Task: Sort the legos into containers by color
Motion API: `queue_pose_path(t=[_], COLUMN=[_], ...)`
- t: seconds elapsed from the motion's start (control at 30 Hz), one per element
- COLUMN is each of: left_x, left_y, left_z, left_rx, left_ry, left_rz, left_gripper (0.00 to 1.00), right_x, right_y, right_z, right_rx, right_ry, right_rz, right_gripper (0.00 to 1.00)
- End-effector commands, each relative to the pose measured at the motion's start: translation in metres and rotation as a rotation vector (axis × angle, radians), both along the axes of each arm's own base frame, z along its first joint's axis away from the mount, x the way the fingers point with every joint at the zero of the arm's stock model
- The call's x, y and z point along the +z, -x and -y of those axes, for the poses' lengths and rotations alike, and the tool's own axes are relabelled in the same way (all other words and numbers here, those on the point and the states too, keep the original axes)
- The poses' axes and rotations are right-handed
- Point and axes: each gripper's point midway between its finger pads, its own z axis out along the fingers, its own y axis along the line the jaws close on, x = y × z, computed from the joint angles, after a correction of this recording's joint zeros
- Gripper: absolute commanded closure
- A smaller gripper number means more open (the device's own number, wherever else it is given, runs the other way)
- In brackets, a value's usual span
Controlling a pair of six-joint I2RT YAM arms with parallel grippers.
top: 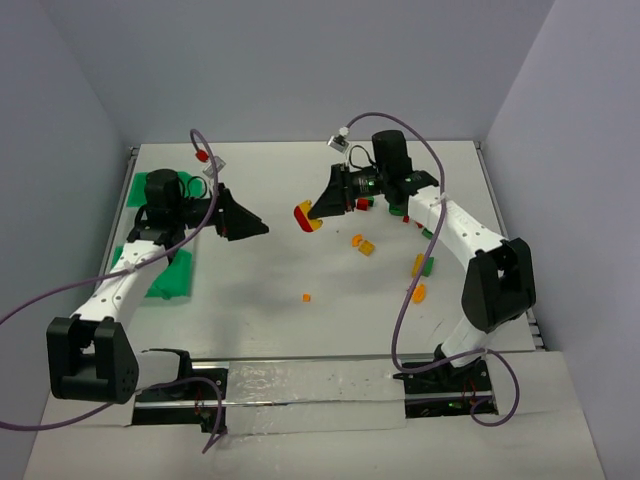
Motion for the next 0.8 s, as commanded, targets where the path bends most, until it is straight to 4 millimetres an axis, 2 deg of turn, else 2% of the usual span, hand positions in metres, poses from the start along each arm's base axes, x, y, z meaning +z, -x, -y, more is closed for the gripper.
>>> queue_pose_path(t=[0.0,0.3,0.57,0.7,0.77], left_x=[0.030,0.030,0.033,0.036,0.037], left_y=[0.021,0.024,0.036,0.038,0.040], left_z=[0.021,0.040,0.054,0.057,0.057], left_rx=[-0.105,-0.150,-0.216,-0.234,-0.239], left_ry=[0.078,0.078,0.107,0.120,0.126], left_rz=[0.065,0.068,0.047,0.038,0.035], left_gripper=[0.05,0.08,0.13,0.22,0.30], right_x=[0.044,0.038,0.036,0.033,0.031], right_y=[0.022,0.040,0.050,0.055,0.055], right_z=[-0.011,-0.025,-0.036,-0.039,-0.040], right_rx=[0.078,0.135,0.179,0.191,0.191], right_ry=[-0.111,-0.110,-0.111,-0.098,-0.094], right_rz=[0.056,0.029,0.033,0.017,0.019], right_gripper=[1.00,1.00,1.00,1.00,1.00])
